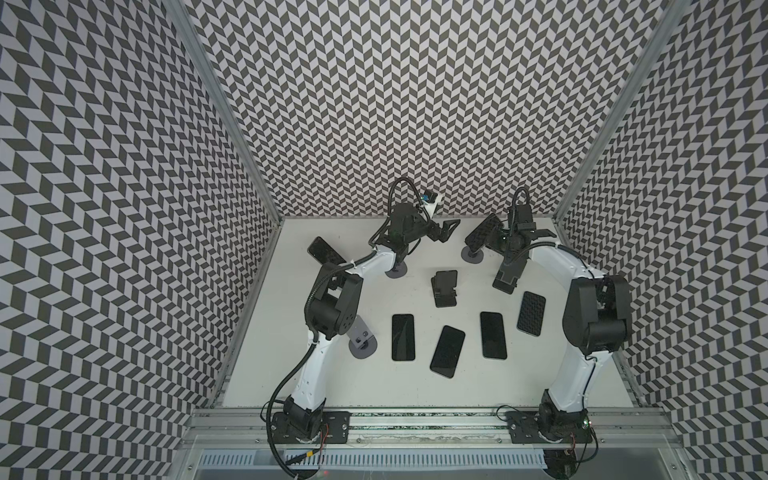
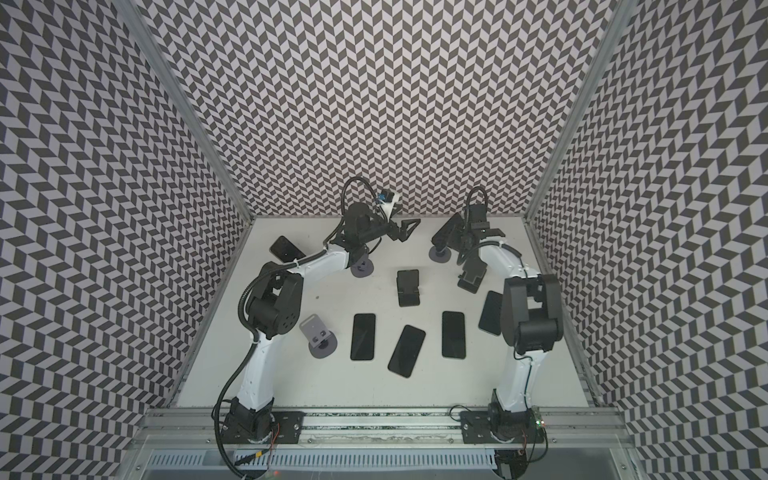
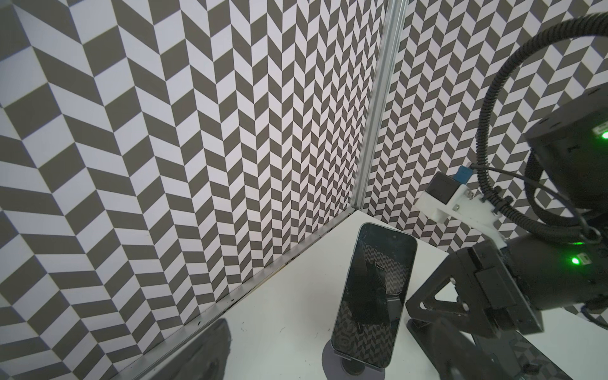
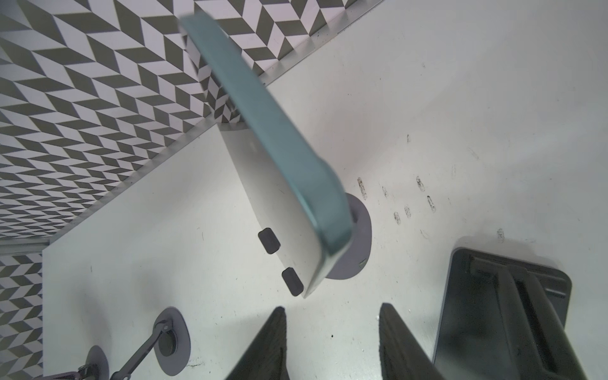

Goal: Remove the phone from the phone stand
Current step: 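Close the right gripper on the top of the teal-edged phone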

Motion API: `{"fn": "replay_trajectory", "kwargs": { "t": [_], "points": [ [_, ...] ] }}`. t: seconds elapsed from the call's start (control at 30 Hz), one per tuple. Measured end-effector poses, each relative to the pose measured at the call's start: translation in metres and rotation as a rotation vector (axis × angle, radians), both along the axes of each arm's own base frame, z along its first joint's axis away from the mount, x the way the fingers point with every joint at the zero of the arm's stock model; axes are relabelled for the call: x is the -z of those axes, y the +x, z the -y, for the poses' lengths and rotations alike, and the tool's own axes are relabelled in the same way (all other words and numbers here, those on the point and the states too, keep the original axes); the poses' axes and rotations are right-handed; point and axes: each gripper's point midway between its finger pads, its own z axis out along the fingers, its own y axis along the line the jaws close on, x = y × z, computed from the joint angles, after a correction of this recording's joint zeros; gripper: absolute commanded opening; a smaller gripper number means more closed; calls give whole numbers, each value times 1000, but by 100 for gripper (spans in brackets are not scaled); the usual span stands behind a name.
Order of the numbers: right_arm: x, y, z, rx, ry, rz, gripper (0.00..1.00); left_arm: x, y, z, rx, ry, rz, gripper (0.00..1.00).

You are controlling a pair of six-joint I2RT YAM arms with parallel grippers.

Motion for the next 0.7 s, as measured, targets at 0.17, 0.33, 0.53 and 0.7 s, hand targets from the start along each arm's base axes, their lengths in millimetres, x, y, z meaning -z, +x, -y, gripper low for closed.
{"fn": "replay_trajectory", "kwargs": {
  "t": [0.17,0.33,0.53,0.7],
  "points": [
    [9,1,2,0,-13,-17,45,0,0,0,0,-1,-2,95],
    [16,1,4,1,-24,-28,44,0,0,0,0,-2,-2,95],
    [13,3,4,0,-28,-23,44,0,0,0,-1,-1,-2,95],
    [14,4,6,0,-33,-24,44,0,0,0,-5,-1,-2,95]
  ]
}}
